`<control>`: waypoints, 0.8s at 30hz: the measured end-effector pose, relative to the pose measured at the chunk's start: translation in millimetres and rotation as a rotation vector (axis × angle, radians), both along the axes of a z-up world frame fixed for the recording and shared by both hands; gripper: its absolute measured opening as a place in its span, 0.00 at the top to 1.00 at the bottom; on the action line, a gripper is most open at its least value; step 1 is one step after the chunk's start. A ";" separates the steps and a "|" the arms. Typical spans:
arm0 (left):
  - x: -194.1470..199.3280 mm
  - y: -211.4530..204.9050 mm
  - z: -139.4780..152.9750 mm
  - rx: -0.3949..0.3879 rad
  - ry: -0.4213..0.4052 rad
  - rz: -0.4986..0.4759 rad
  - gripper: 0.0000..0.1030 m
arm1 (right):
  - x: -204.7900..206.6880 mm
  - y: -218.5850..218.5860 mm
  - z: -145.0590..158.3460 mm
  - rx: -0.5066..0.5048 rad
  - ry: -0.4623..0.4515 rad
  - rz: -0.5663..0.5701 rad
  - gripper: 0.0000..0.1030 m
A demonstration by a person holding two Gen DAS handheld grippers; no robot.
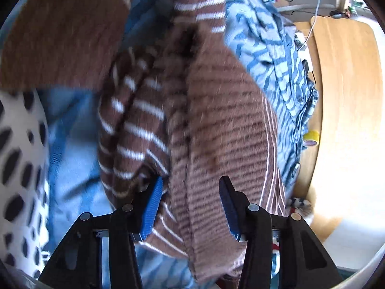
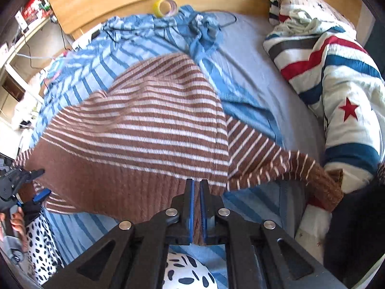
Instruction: Fold clothes
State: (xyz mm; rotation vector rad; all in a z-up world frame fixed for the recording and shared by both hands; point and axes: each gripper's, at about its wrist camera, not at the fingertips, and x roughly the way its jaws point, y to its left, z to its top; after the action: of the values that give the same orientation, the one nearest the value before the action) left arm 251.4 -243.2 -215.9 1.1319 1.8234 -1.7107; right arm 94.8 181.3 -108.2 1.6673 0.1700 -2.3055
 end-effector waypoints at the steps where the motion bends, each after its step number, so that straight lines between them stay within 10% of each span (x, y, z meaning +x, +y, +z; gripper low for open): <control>1: -2.9 1.1 -1.6 -0.005 -0.008 -0.010 0.52 | 8.8 2.8 -3.8 0.001 -0.011 0.000 0.92; 5: -20.8 4.3 -7.3 -0.022 -0.023 -0.049 0.52 | 27.7 9.2 -19.5 0.010 -0.052 -0.009 0.84; 8: -27.6 4.8 -0.5 -0.046 -0.018 -0.065 0.72 | 40.2 11.8 -27.3 0.008 -0.072 -0.022 0.58; 11: -24.7 5.7 12.8 -0.068 0.021 -0.078 0.85 | 52.9 3.3 -26.6 0.034 -0.058 0.003 0.54; 24: -13.5 3.6 23.7 0.032 0.057 -0.050 0.86 | 127.2 -146.8 -60.1 0.298 0.054 0.528 0.18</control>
State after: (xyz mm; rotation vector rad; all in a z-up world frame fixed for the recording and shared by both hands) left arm 237.9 -239.6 -192.2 1.1618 1.8778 -1.7640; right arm 222.0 34.5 -168.4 1.4541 0.8878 -1.9846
